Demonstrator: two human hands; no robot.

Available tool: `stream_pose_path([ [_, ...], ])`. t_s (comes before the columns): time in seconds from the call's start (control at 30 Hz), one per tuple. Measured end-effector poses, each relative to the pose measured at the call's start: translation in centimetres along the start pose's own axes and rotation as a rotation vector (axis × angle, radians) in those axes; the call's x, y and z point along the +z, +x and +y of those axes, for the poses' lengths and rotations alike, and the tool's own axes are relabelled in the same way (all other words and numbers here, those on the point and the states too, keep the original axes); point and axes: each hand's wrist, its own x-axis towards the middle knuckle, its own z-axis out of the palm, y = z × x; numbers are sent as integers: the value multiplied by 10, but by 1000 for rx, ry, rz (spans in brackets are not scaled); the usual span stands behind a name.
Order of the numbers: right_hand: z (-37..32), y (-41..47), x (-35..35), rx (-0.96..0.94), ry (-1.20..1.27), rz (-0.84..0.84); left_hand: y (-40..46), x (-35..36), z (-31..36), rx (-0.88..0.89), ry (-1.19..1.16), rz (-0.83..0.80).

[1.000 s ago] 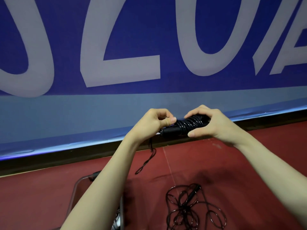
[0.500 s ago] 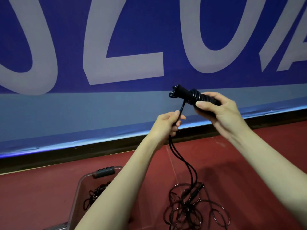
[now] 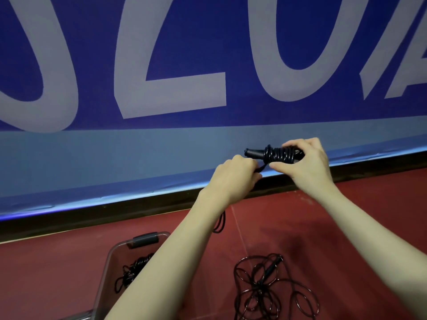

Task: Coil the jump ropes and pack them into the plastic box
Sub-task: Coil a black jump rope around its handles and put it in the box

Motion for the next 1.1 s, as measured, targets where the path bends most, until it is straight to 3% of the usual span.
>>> stream_pose_path([
  [0.17, -6, 2, -7, -122, -144, -279, -1, -2, -17, 106, -157, 52],
  [0.33, -7, 5, -12, -132, -76, -466, -3, -7, -34, 113, -356, 60],
  [0.67, -1, 8, -17, 85, 224, -427, -5, -24, -40, 170, -559, 126],
  [0.9, -8, 3, -15, 33, 155, -485, -5, -20, -31, 183, -554, 99],
  [1.1, -15, 0, -25, 12, 234, -639, -9, -18, -38, 92, -727, 53],
])
